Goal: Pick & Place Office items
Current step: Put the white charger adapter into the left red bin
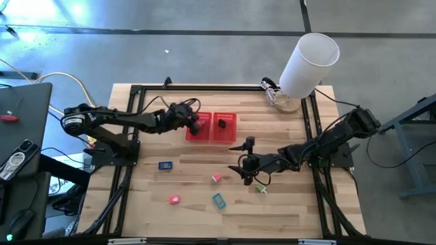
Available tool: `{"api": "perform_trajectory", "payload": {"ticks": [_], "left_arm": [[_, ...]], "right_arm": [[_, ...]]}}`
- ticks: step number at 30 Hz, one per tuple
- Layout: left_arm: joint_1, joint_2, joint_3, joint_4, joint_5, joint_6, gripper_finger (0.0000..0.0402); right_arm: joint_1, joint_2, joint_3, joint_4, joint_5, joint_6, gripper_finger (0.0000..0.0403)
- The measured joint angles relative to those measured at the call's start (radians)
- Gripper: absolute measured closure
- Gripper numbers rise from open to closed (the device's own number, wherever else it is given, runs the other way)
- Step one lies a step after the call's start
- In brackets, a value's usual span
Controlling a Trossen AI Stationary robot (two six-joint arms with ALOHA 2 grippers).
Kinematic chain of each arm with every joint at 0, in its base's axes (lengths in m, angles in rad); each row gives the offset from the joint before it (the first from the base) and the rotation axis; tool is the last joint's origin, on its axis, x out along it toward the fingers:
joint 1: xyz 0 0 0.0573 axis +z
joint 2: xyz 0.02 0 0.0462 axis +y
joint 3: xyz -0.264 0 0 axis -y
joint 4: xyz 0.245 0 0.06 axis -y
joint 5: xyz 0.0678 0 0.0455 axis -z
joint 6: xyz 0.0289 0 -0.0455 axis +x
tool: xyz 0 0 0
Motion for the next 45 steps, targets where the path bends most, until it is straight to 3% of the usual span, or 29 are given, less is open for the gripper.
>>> {"api": "perform_trajectory", "payload": {"ticks": [6,16,24,35,45], "left_arm": [[0.000,0.000,-0.086,0.194,0.018,0.037,0.0268],[0.004,0.090,-0.100,0.279,0.004,0.062,0.0268],[-0.019,0.183,-0.100,0.409,-0.025,0.098,0.0268],[-0.018,0.227,-0.100,0.427,-0.050,0.093,0.0267],[-0.023,0.227,-0.100,0.436,-0.046,0.099,0.0238]], "right_arm": [[-0.017,0.000,0.000,0.000,-0.043,0.007,0.0078],[-0.067,0.000,0.000,-0.005,-0.176,0.045,0.0078],[-0.066,0.000,0.000,-0.005,-0.184,0.064,0.0078],[-0.066,0.000,0.000,-0.007,-0.184,0.064,0.0078],[-0.066,0.000,0.000,-0.006,-0.184,0.063,0.0078]]}}
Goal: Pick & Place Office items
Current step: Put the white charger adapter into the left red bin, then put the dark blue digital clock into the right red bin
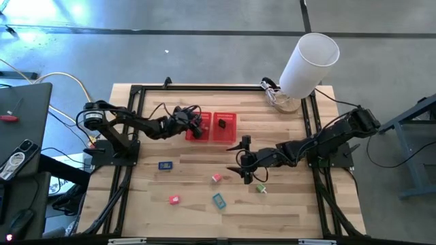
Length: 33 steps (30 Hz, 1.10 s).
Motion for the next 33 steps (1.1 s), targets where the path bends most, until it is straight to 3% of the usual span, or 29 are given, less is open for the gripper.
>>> {"api": "perform_trajectory", "payload": {"ticks": [18,25,33], "left_arm": [[-0.013,-0.024,0.000,0.037,0.004,0.036,0.0234],[-0.092,-0.128,0.000,0.016,0.003,0.133,0.0234],[-0.179,-0.287,0.001,-0.202,0.004,0.134,0.0234]], "right_arm": [[0.000,0.000,0.000,-0.007,0.000,-0.001,0.0078],[0.000,0.000,0.000,-0.007,0.000,0.000,0.0078],[0.000,0.000,0.000,-0.007,0.000,0.001,0.0078]]}}
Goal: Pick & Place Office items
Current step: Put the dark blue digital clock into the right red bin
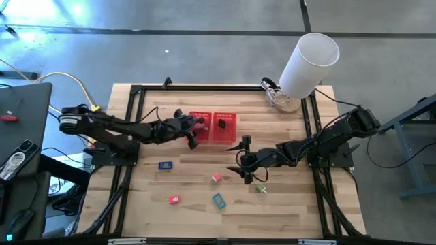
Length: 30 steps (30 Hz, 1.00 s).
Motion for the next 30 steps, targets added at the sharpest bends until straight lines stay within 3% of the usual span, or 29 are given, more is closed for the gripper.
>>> {"api": "perform_trajectory", "payload": {"ticks": [7,18,26,30], "left_arm": [[-0.062,-0.077,0.001,-0.073,-0.007,-0.001,0.0223],[-0.131,-0.097,0.034,-0.160,-0.006,0.026,0.0136],[-0.228,-0.122,0.233,-0.674,-0.010,-0.021,0.0133],[-0.303,-0.121,0.312,-0.923,0.089,-0.094,0.0133]], "right_arm": [[0.000,0.000,0.000,0.009,-0.020,0.000,0.0078],[0.000,0.000,0.000,0.034,-0.024,0.002,0.0078],[0.000,0.000,0.000,0.031,-0.025,-0.002,0.0078],[0.000,0.000,0.000,0.031,-0.025,-0.004,0.0078]]}}
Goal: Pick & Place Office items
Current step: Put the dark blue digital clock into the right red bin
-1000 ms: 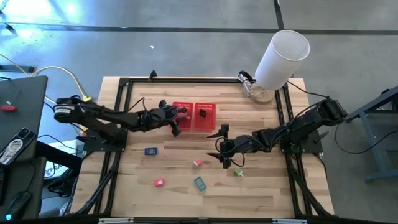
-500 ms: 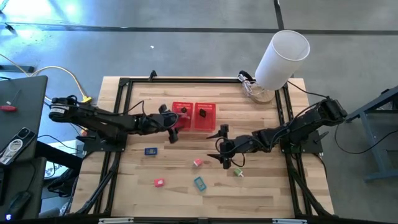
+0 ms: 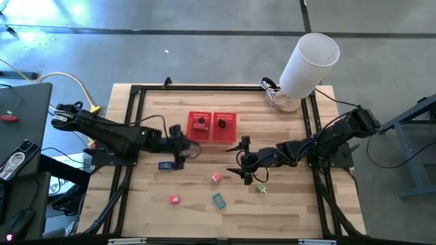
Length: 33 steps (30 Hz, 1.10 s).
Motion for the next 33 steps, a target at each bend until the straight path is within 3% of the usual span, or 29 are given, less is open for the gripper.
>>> {"api": "perform_trajectory", "payload": {"ticks": [6,10,17,27,33], "left_arm": [[-0.058,0.001,0.012,-0.222,0.149,-0.252,0.0133],[-0.072,0.001,0.006,-0.299,0.225,-0.288,0.0133],[-0.131,0.002,-0.027,-0.306,0.225,-0.334,0.0133],[-0.189,0.002,-0.093,-0.308,0.142,-0.362,0.0133],[-0.193,0.002,-0.131,-0.305,0.144,-0.388,0.0133]], "right_arm": [[0.000,0.000,0.000,-0.003,-0.001,0.000,0.0078],[0.000,0.000,0.000,-0.002,-0.050,0.030,0.0078],[0.000,0.000,0.000,0.000,-0.130,0.119,0.0078],[0.000,0.000,0.000,0.000,-0.132,0.129,0.0078],[0.000,0.000,0.000,0.000,-0.127,0.127,0.0078]]}}
